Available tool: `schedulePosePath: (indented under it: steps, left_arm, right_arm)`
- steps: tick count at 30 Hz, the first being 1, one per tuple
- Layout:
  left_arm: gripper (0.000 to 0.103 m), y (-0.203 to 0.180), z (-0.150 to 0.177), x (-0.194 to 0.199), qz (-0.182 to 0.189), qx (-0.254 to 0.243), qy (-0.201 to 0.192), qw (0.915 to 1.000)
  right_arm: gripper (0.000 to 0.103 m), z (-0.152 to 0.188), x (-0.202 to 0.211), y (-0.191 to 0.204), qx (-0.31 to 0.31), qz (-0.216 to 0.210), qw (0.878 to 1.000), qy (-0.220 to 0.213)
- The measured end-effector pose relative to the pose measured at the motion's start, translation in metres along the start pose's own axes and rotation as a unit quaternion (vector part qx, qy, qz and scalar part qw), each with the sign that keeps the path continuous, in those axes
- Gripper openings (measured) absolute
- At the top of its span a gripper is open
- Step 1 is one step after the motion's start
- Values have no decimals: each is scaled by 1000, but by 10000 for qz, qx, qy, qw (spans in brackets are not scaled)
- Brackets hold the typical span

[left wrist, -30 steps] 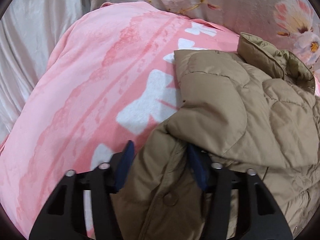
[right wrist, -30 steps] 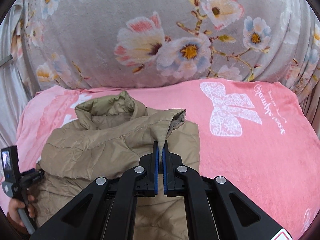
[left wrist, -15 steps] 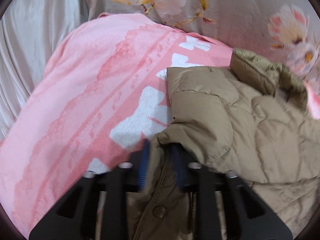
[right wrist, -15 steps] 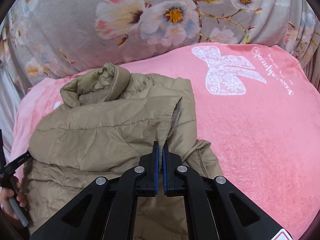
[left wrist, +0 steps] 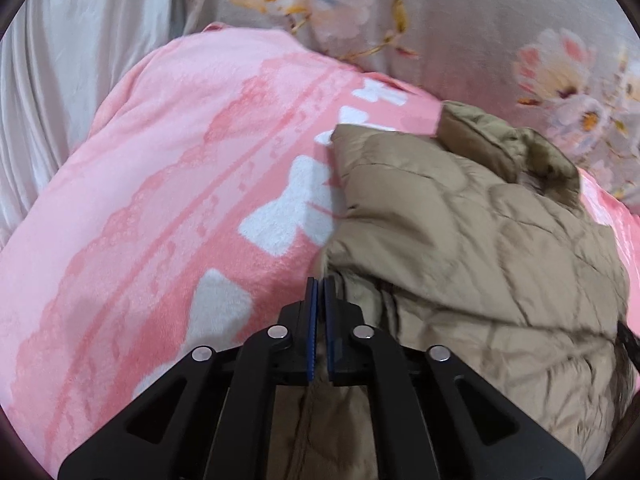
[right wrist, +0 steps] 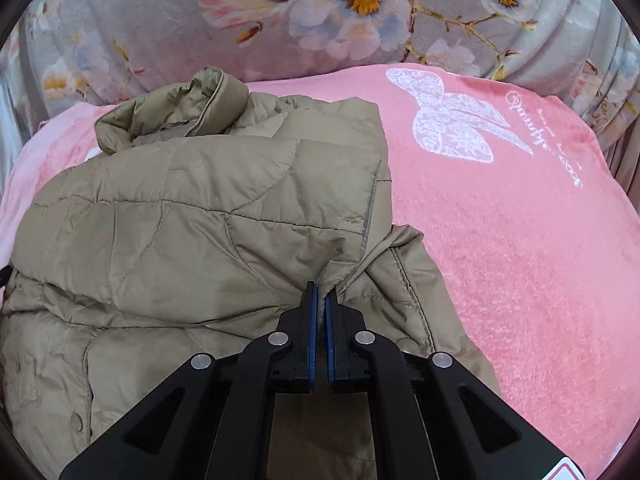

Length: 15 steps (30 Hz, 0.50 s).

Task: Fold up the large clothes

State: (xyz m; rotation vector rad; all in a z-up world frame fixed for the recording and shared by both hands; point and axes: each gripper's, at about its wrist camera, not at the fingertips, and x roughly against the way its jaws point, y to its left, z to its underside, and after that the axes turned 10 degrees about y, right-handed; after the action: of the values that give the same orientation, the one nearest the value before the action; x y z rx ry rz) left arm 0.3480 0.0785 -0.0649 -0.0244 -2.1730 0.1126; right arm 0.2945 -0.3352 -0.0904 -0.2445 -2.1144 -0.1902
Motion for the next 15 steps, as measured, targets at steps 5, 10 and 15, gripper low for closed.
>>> schedulePosePath:
  steps: [5,10,15]
  left_arm:
    - [22,-10,-5,-8,-136,-295,-23,9995]
    - [22,-18,-21,-13,-239,-544,-166,9981]
    - [22,-10,-31,22,178,-372,-605,9973]
  right_arm:
    - [3,1,3,-6,-194,-238,9995,3]
    - [3,2,10,-7,-233,-392,9990,-26]
    - [3,-2,22,-5,-199,-424,9987,-179]
